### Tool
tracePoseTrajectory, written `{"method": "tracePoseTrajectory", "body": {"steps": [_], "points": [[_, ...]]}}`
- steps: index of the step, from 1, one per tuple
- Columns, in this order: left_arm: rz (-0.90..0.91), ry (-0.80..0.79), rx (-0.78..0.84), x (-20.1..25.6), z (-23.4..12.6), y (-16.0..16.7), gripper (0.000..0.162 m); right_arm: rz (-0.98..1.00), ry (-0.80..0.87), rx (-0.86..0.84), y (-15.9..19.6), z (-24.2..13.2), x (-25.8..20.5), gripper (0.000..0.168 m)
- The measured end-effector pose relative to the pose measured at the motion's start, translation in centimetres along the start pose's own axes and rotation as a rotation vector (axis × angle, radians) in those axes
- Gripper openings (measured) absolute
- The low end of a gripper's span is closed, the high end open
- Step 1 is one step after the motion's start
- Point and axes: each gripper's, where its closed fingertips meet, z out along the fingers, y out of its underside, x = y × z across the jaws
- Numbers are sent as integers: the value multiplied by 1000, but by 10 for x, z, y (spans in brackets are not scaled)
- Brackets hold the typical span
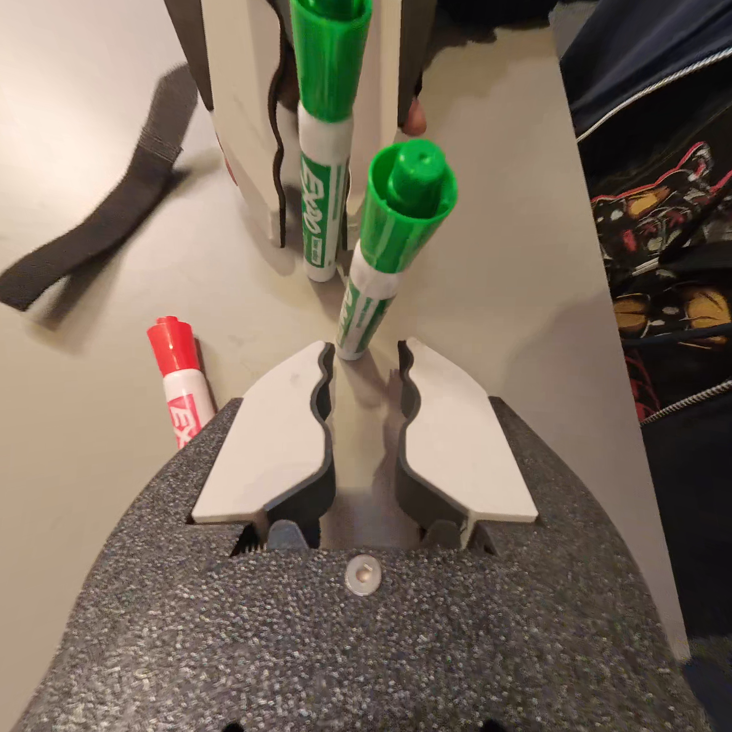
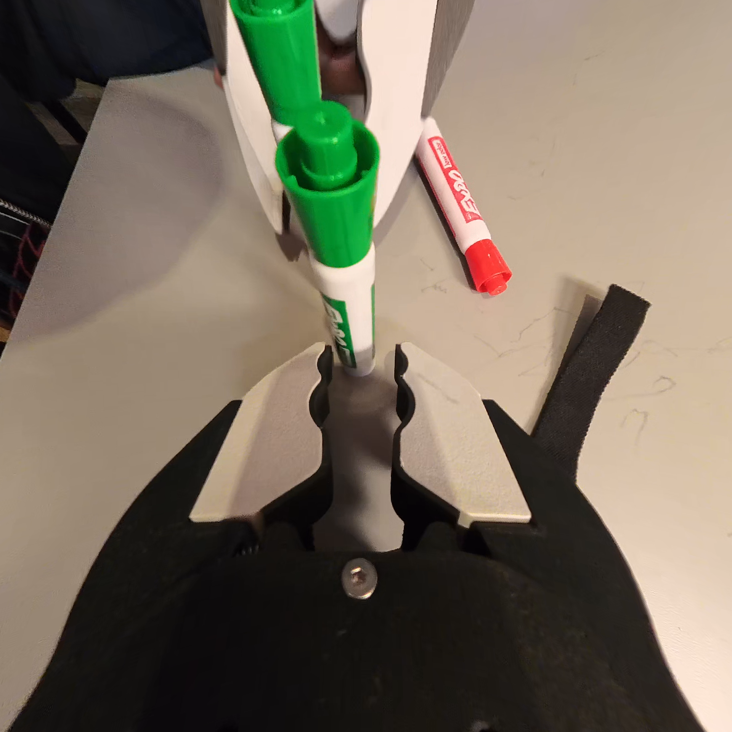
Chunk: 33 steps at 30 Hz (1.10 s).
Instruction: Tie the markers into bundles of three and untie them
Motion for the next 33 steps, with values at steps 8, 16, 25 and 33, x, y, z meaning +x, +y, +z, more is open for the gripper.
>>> {"method": "tracePoseTrajectory", "body": {"steps": [8, 16, 25, 33], "points": [[22, -80, -65, -12, 22, 6, 20, -32, 9, -44, 5, 5, -2, 22], [44, -134, -37, -21, 29, -2, 19, -37, 6, -57, 4, 8, -4, 19], [72, -161, -34, -22, 33, -5, 19, -40, 1, -58, 2, 12, -7, 19], [72, -157, -35, -22, 34, -4, 31, -36, -15, -68, 3, 12, -9, 24]]}}
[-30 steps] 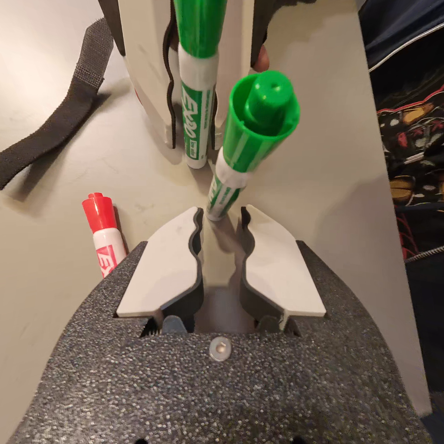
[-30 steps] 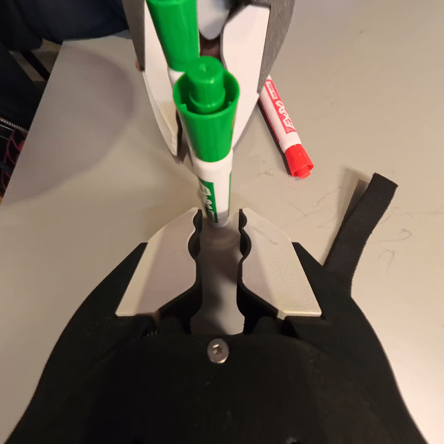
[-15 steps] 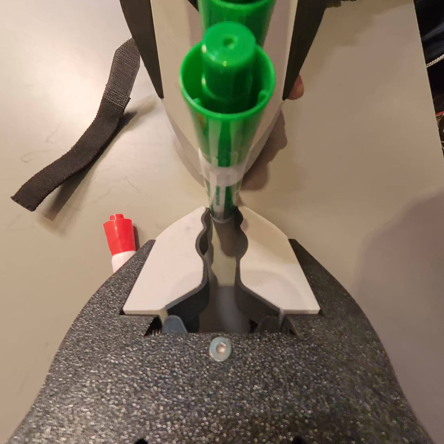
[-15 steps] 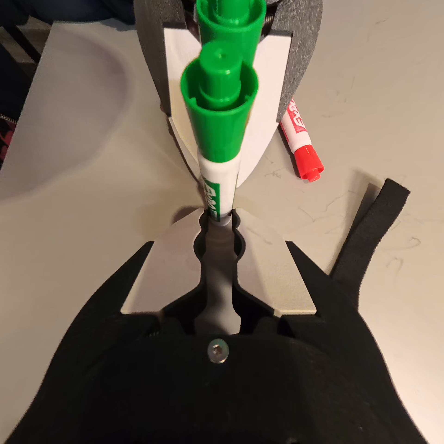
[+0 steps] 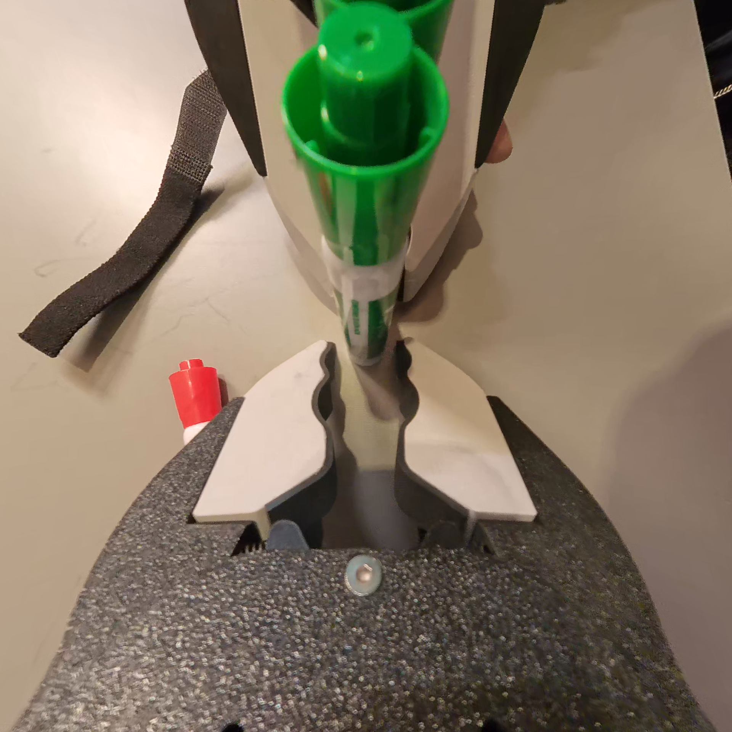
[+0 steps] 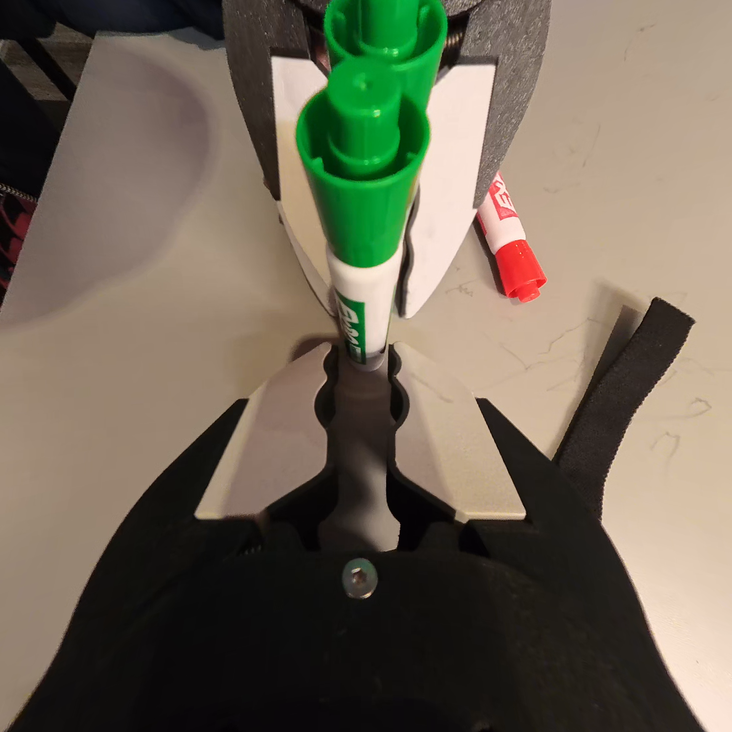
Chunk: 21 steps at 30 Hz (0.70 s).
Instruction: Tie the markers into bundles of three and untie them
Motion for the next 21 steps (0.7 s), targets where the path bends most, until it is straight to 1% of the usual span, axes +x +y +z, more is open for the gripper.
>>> {"method": "tracePoseTrajectory", "body": {"steps": [4, 8, 10, 12, 15, 18, 19, 21], "points": [[-3, 36, 37, 4, -4, -4, 39, 35, 0, 24, 0, -5, 3, 26], [-25, 105, 146, 8, -20, -15, 44, 55, -20, 77, -1, -15, 5, 29], [-17, 148, 228, 11, -31, -24, 48, 62, -28, 101, -3, -18, 5, 34], [-1, 166, 343, 12, -45, -38, 51, 51, -36, 118, -5, -20, 4, 38], [20, 147, 509, 9, -63, -59, 61, 43, -46, 150, -9, -22, 3, 42], [22, 132, 679, 6, -83, -78, 64, 68, -66, 197, -13, -28, 5, 46], [11, 139, 714, 7, -88, -82, 64, 79, -67, 210, -14, -29, 6, 47], [2, 185, 728, 15, -91, -84, 67, 99, -68, 224, -15, -31, 8, 52]]}}
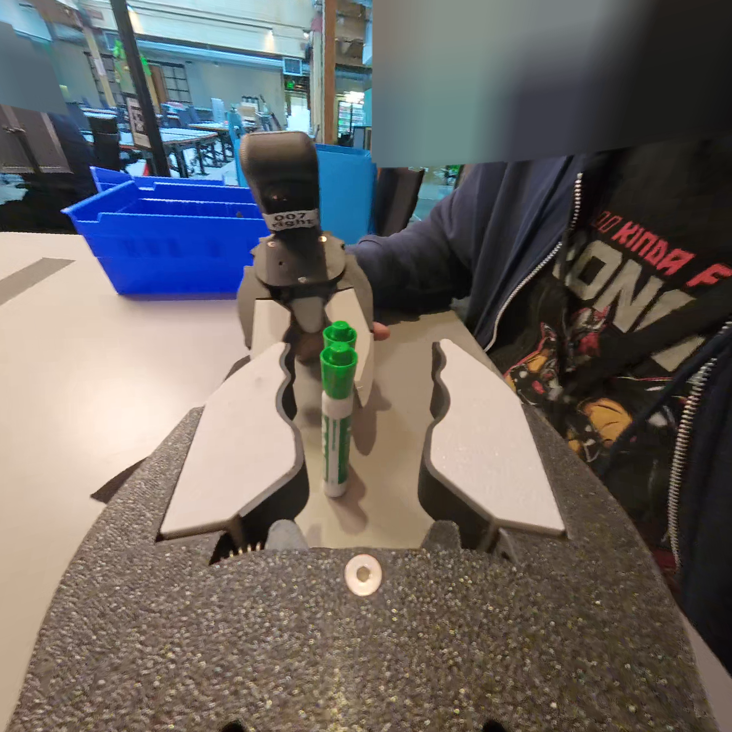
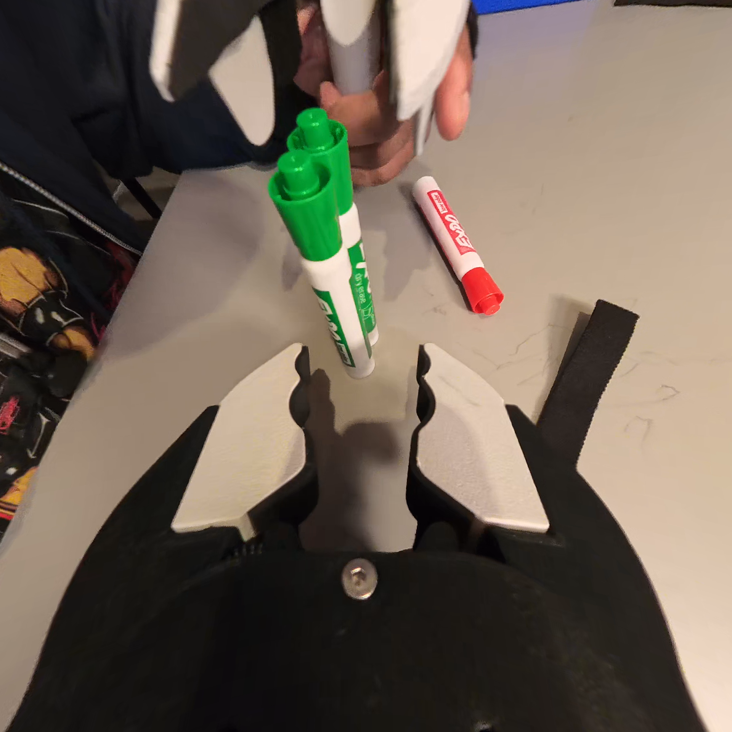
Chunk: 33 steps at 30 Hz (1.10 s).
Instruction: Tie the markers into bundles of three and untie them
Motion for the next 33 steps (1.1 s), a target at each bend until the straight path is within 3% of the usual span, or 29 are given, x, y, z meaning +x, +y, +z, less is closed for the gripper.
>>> {"method": "tracePoseTrajectory", "body": {"steps": [10, 15, 25, 33], "points": [[-2, -80, -113, -9, 10, 18, 66, -8, 35, 56, -9, -1, 0, 57], [-51, -116, -185, -18, 14, 40, 54, -35, 51, 35, -5, -1, -4, 58], [-30, -155, -248, -19, 22, 52, 34, -36, 73, -4, 2, -1, -1, 58], [-7, -175, -297, -20, 30, 58, 38, -44, 68, -29, 4, 1, -2, 57]]}}
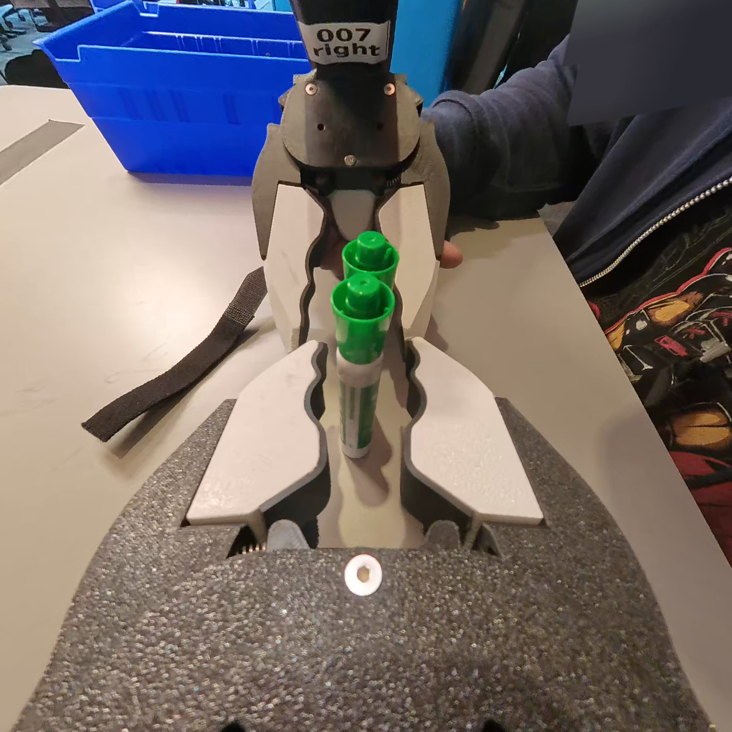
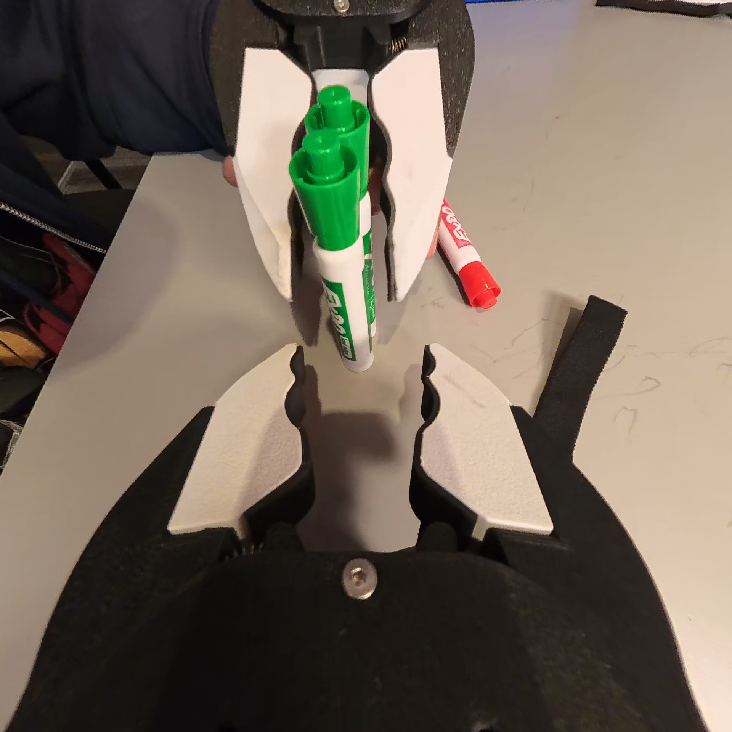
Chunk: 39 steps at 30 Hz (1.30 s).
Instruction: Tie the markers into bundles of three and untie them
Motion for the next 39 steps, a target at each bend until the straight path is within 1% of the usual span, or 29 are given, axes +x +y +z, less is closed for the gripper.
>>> {"method": "tracePoseTrajectory", "body": {"steps": [9, 16, 20, 24, 25, 26, 33, 36, 39], "points": [[-34, -9, -22, -4, 5, 2, 35, 3, -7, -16, 2, 2, 0, 57], [-81, 41, 2, 1, 10, -4, 37, -3, -10, -25, 3, 3, -1, 57], [-98, 29, -42, -2, 15, 1, 36, -2, -11, -26, 3, 3, -1, 56], [-108, 24, -68, -3, 18, 4, 32, -3, -14, -25, 3, 3, -2, 56], [-117, 25, -68, -4, 18, 4, 28, -3, -14, -25, 3, 3, -2, 56], [-125, 29, -66, -5, 18, 4, 20, -4, -15, -26, 3, 3, -2, 56], [-144, 14, -63, -8, 17, 4, 20, -4, -8, -36, 4, 4, -1, 58], [-213, 5, -51, -14, 16, 4, 20, 11, 4, -48, 5, 5, 1, 59], [-346, -2, -24, -23, 14, 4, 20, 48, 26, -64, 8, 6, 5, 59]]}}
